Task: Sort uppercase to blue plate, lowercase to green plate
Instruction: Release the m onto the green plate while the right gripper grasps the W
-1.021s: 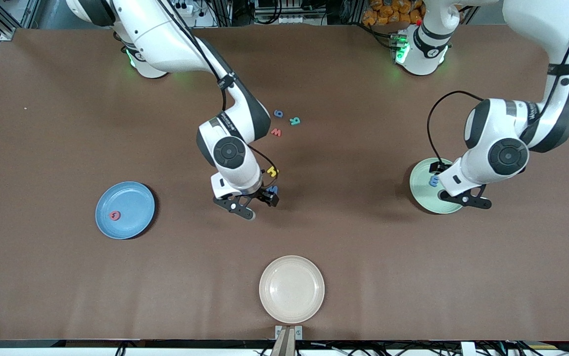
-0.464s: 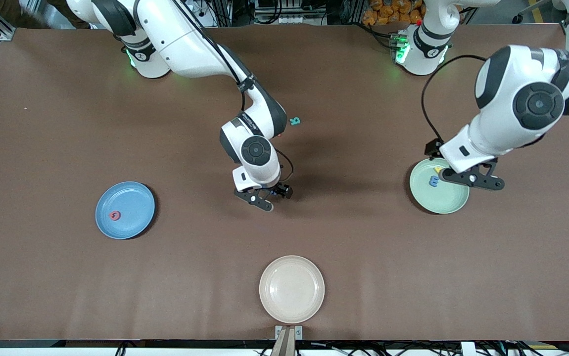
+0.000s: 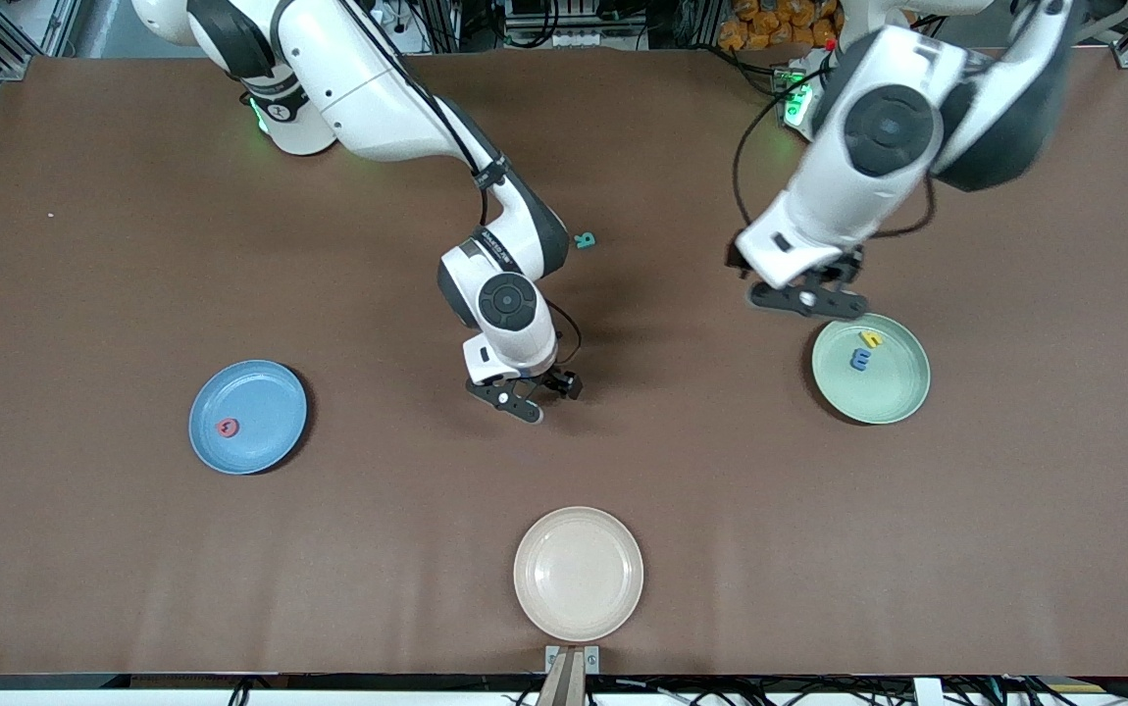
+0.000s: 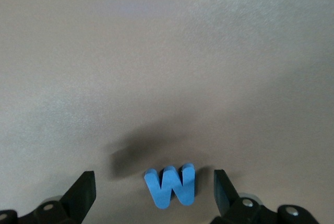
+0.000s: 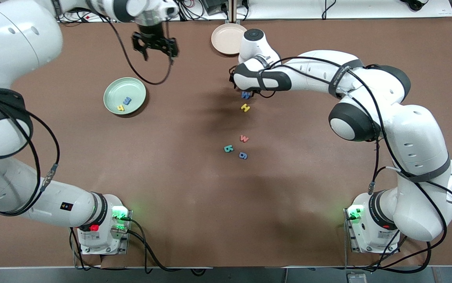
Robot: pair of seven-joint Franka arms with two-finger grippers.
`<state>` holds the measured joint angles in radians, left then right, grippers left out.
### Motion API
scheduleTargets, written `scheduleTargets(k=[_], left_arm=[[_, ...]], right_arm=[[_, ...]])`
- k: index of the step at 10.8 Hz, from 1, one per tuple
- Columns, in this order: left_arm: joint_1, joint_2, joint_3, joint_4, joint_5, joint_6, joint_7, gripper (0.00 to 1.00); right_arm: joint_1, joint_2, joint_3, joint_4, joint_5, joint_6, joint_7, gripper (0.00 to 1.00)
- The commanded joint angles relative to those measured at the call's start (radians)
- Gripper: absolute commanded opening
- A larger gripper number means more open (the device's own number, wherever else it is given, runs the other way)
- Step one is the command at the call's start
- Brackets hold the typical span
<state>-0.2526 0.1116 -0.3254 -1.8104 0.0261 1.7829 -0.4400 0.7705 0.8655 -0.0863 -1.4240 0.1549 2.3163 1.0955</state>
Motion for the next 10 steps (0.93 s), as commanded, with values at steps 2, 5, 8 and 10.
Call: scheduleTargets(k=[2,5,8,10], left_arm=[[0.001,-0.004,-0.150,-0.015,0.001,0.022,-0.214,1.00],[-0.005,-0.003,-0.239,-0.055,0.028,0.088,-0.322,1.00],[-0.011,-0.001,-0.259,-0.101,0.028,0.160,-0.347,1.00],[-0.017,0.000,-0.262,-0.125,0.028,0.206,-0.348,1.00]], right_arm=[[0.019,0.032,-0.004,0.025,0.011,0.025,0.003,1.00],[0.021,0.032,-0.004,0.023,0.009,0.026,0.001,0.70],[0.033,0.032,-0.006,0.022,-0.001,0.031,0.001,0.00],[0.033,0.032,-0.006,0.016,-0.017,0.047,-0.005,0.00]])
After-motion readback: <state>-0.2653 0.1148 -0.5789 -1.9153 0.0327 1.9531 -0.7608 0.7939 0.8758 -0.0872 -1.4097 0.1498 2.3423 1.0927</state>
